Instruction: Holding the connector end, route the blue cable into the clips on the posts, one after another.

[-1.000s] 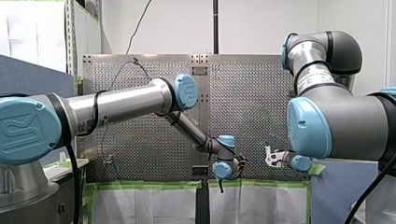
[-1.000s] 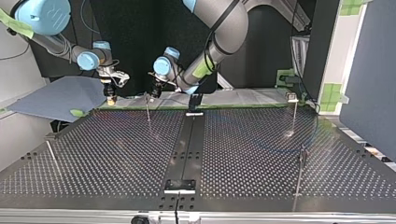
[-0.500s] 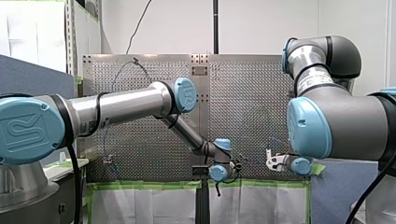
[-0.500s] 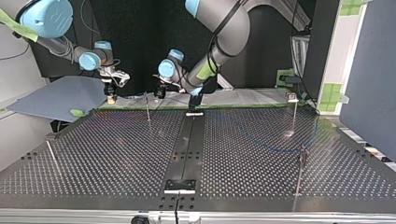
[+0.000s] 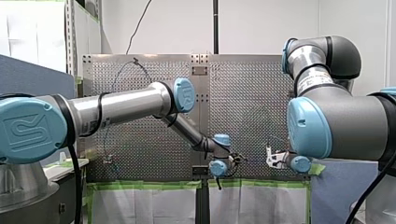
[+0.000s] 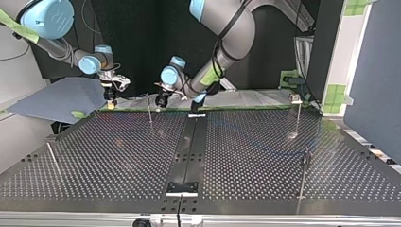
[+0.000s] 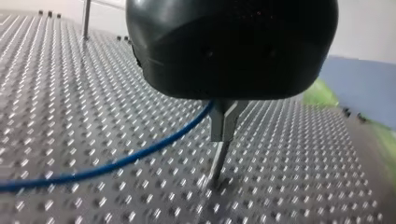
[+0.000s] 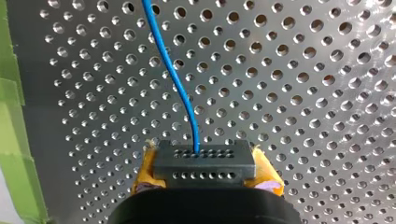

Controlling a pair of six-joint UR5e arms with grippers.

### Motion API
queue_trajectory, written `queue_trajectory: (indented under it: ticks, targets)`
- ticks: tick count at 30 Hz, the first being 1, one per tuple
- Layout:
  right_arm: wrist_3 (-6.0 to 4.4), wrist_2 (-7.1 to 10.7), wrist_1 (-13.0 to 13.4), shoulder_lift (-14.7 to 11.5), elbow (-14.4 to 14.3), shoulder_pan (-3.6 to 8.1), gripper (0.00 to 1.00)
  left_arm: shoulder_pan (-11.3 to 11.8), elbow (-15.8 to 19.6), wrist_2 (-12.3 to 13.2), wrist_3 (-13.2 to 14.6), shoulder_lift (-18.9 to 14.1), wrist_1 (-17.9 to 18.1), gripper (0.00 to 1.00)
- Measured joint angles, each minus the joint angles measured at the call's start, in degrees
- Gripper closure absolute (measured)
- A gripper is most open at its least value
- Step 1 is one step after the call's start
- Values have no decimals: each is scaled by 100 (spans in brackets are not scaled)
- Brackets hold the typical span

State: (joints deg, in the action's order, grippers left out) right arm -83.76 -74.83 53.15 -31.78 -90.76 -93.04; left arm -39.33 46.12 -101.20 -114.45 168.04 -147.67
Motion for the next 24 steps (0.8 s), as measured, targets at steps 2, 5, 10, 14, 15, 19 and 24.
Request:
queue_trajectory:
  ticks: [2,5,10,14,15,19,24]
  targets:
    - [-1,-10,4,2,18,0,100,47,-22,-18,-4,0,-43,100]
    - [-1,-30,0,5,73,3,100,103,-33,-30,-5,-2,-102,100]
    - [-1,-78,-25,15,184,5,100,156,-36,-25,0,-3,-151,100]
    - [-1,-118,-42,14,240,1,100,174,-36,-8,2,-4,-157,100]
    - [-1,-122,-47,15,252,-2,100,175,-37,1,2,-5,-157,100]
    - [-1,-127,-56,16,272,-2,100,179,-38,33,5,-5,-163,100]
    - [-1,-129,-58,16,278,-14,100,168,-38,67,13,-5,-204,100]
